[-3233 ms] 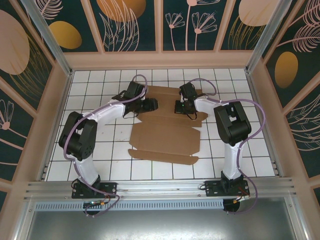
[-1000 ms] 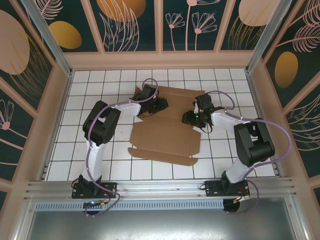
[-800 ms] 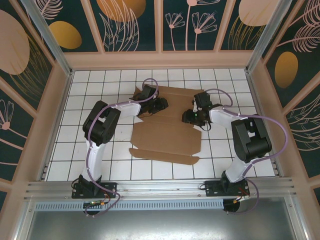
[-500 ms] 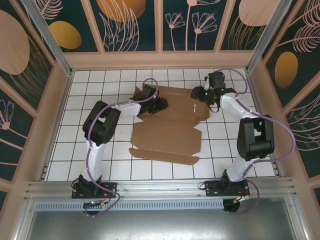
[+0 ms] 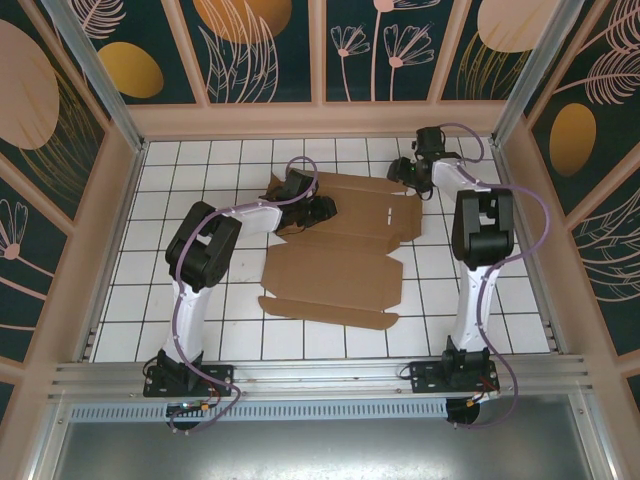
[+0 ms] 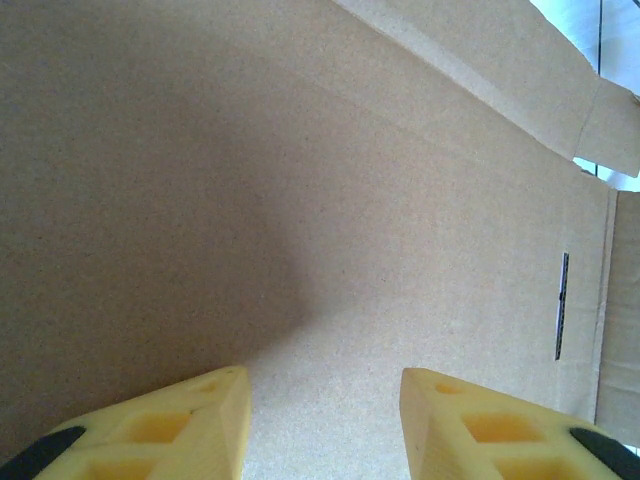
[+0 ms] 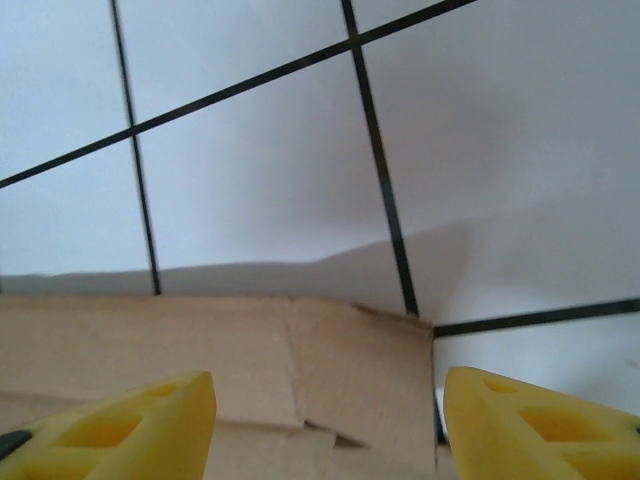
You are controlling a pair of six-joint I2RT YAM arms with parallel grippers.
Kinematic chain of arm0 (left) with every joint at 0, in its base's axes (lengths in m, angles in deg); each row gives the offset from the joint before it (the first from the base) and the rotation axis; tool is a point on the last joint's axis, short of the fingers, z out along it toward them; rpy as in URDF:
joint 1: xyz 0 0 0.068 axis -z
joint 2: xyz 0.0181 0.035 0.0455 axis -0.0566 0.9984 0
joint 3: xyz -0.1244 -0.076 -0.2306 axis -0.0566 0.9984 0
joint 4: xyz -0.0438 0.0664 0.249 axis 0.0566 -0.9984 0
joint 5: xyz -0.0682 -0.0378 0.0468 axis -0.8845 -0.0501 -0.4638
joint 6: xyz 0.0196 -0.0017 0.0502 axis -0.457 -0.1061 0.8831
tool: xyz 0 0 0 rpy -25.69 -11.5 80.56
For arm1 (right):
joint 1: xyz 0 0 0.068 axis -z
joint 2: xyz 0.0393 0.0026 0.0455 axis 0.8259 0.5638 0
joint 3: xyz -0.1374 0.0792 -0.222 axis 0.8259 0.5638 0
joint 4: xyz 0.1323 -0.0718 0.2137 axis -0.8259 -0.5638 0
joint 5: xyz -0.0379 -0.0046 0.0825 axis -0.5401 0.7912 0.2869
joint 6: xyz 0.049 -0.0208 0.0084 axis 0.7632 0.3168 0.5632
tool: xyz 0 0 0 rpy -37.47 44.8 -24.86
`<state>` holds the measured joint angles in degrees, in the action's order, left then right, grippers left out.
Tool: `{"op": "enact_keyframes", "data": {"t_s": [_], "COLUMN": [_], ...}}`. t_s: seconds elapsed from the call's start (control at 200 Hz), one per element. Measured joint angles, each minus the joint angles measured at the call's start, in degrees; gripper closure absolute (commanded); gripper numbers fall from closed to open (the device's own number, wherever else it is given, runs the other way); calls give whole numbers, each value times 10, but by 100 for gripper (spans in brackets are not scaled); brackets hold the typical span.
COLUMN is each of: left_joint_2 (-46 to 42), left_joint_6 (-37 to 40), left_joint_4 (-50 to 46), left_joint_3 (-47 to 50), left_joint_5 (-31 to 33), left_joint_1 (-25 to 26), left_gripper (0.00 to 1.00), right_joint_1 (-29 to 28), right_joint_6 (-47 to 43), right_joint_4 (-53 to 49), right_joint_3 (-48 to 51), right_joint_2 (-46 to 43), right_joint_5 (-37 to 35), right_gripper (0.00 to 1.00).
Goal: Fold the paper box
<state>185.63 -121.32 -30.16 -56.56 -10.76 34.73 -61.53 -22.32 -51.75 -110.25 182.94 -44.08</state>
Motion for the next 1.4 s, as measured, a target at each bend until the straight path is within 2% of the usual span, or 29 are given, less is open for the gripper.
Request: {"op": "enact_keyframes", "data": {"t_s": [0.23, 0.626, 0.816, 1.046, 1.266, 1.326, 1.396], "left_joint_2": [0, 2, 2, 6, 7, 7, 7], "left_joint_6": [6, 6, 6, 6, 6, 6, 5], "left_joint_4": [-6, -11, -11, -13, -13, -13, -13], "left_joint_3": [-3, -7, -7, -12, -15, -15, -15], "left_joint_5": [4, 4, 4, 4, 3, 0, -7], "left_joint_1": [0, 0, 0, 0, 0, -2, -5], "left_gripper": [56, 56, 56, 56, 56, 56, 55], "right_joint_1": [5, -30, -53, -59, -62, -65, -72], "right_joint_6": [-8, -6, -6, -8, -10, -10, -9], "right_joint_4": [-34, -53, -65, -75, -81, -78, -75], "right_joint_3": [-67, -78, -99, -143, -147, -130, -92], "right_joint_2": [46, 50, 59, 110, 104, 84, 43], "right_joint_5": [25, 78, 74, 65, 62, 54, 45], "right_gripper": [38, 40, 40, 40, 41, 43, 52]}}
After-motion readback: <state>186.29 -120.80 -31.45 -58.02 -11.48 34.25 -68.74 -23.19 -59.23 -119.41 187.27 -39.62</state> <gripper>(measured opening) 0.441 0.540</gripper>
